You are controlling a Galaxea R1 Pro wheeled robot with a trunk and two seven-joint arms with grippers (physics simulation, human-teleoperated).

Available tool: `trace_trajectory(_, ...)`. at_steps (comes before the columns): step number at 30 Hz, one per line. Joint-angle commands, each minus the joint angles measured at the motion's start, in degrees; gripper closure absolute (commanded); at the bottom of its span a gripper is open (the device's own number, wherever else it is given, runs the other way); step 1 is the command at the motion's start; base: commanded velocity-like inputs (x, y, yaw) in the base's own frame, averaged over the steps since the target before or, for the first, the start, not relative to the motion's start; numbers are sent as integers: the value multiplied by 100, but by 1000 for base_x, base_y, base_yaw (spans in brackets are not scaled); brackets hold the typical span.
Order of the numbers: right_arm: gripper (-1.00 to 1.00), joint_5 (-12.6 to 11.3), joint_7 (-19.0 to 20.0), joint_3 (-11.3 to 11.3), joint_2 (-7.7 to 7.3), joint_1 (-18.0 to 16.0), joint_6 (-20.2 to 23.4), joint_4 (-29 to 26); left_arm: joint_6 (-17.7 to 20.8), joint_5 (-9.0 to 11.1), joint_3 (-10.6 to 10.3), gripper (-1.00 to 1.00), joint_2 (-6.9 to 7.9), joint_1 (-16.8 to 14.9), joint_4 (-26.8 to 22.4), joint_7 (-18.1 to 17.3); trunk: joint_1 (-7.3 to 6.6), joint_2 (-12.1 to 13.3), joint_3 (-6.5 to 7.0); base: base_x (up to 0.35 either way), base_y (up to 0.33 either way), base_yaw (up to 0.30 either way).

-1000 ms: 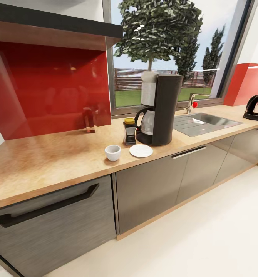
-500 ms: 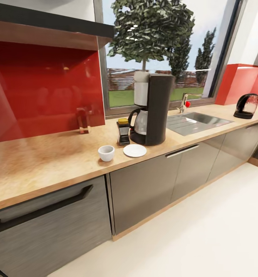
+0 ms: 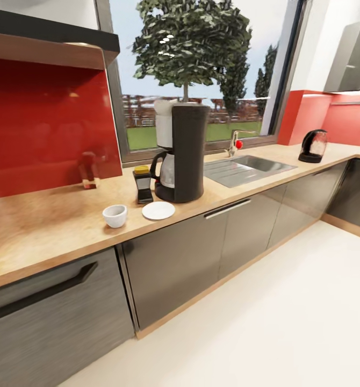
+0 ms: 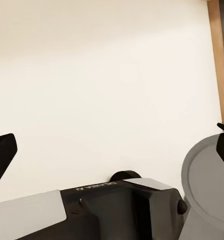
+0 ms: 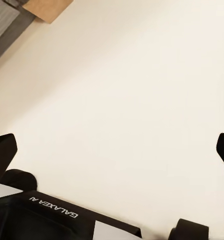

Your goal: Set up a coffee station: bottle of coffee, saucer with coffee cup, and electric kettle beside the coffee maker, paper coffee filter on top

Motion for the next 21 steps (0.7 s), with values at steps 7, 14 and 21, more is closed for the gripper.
trace_trajectory(7, -100, -17, 17, 3, -1, -3, -14, 10, -38, -10, 6, -100, 1, -2, 1, -9, -1, -3, -5, 82, -48, -232)
trace_trajectory(14, -100, -17, 30, 3, -1, -3, -21, 33, -37, -8, 6, -100, 1, -2, 1, -3, -1, -3, -5, 291, -121, -18)
trace_trajectory(21, -100, -13, 36, 3, 0, -3, -14, 36, -30, -10, 11, -100, 1, -2, 1, -1, -1, -3, -12, 276, -202, -118)
